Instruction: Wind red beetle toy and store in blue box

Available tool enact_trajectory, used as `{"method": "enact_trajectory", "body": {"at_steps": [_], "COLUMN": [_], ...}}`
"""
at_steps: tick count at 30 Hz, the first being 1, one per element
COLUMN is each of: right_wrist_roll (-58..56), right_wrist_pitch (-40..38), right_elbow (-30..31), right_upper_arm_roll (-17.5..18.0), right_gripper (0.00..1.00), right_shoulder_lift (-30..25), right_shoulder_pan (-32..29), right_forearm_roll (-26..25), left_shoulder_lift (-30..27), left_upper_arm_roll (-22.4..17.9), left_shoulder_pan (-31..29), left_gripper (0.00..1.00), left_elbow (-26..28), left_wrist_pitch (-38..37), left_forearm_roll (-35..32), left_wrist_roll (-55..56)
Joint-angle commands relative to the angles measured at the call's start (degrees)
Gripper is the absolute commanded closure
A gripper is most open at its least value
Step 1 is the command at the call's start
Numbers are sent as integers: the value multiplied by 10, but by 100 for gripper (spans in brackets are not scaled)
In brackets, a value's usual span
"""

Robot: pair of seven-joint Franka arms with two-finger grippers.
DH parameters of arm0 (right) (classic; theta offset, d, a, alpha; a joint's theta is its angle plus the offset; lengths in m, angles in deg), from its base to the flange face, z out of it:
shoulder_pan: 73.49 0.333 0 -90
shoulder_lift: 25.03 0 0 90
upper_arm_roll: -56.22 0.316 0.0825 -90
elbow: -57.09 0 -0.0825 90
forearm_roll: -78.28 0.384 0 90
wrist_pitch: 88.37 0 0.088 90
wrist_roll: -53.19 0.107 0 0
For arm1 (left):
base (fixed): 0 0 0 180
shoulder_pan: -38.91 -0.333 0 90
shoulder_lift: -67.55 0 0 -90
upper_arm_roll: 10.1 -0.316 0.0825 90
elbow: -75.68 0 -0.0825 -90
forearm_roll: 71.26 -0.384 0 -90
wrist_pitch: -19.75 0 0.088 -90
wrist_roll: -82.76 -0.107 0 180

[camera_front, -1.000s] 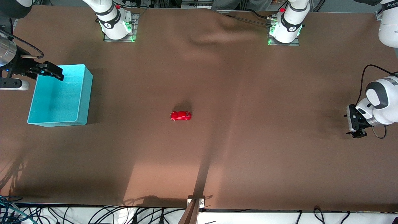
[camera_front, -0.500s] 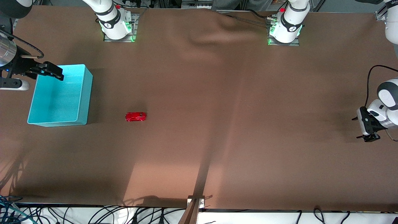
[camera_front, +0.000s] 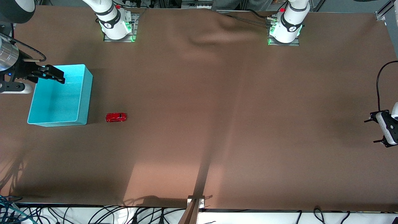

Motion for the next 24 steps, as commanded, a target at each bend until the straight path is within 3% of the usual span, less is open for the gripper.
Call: {"method": "enact_trajectory", "body": {"at_steps": [1,12,17,24], "right_wrist_roll": [-130,-375,-453,-549], "right_wrist_pitch": [9,25,34,75], "right_elbow": [0,2,2,11], "right_upper_arm_roll": [1,4,4,4], "right_gripper": [0,0,0,0], "right_shoulder_lift": [27,90,119,150], "right_shoulder_pan": [-2,4,-3,-3], "right_forearm_roll": [11,28,41,40], "left_shoulder_lift": [-15,-71,-116,-176], "left_upper_arm_roll": [8,4,5,3], "left_shoulder_pan": [25,147,194,240], "left_gripper": [0,0,0,0], "left_elbow": [-43,-59,-23,31], "left_wrist_pitch": [-79,-183,-190,-192], "left_forearm_roll": [16,30,44,43], "left_wrist_roll": [100,376,519,630]}}
